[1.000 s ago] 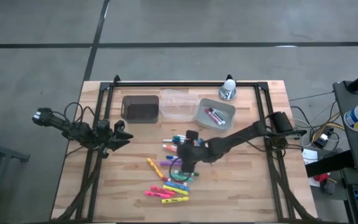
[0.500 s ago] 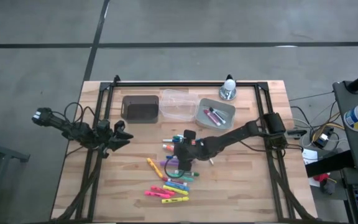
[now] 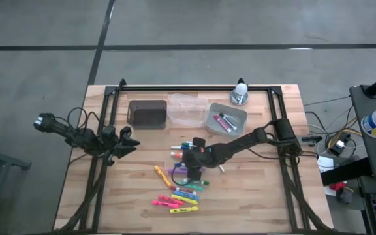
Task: Pick & Place Markers
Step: Put the orange dry erase marker into the gray bin
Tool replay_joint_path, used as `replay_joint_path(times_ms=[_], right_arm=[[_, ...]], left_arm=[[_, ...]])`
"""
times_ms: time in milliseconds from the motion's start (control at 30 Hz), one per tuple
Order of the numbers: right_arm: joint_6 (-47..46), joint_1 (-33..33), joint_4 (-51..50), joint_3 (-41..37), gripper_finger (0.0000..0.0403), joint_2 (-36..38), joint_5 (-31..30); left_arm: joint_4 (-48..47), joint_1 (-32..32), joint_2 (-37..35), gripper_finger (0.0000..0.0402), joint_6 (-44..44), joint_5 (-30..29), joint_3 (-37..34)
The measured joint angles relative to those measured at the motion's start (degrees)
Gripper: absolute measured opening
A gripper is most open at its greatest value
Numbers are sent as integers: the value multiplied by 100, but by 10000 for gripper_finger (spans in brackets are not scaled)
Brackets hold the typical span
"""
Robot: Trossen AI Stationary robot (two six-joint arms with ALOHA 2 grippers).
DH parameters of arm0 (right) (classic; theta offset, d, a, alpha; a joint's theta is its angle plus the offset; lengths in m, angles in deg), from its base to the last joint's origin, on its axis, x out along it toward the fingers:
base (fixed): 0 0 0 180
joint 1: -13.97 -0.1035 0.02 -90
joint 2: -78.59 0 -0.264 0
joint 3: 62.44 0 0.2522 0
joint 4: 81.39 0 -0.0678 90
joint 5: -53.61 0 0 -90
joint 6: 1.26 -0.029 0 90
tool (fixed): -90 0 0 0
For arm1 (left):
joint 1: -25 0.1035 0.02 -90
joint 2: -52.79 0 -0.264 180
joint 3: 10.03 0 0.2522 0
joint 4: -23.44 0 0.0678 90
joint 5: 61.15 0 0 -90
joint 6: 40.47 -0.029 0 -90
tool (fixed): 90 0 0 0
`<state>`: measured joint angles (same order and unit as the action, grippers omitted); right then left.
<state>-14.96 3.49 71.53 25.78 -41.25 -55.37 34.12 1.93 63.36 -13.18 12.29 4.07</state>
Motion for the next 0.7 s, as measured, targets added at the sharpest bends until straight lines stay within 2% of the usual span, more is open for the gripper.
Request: replay_joint_path(times_ms=[233, 500, 600, 700], right_arm=[[95, -2, 1, 8, 122, -6, -11], [195, -1, -22, 9, 62, 15, -50], [195, 9, -41, 4, 57, 25, -67], [195, 9, -40, 4, 70, 29, -51]], left_arm=[[0, 0, 0, 140, 2, 0, 0], [-2, 0, 0, 140, 2, 0, 0], [-4, 0, 0, 140, 2, 0, 0], [-4, 0, 2, 140, 2, 0, 0]])
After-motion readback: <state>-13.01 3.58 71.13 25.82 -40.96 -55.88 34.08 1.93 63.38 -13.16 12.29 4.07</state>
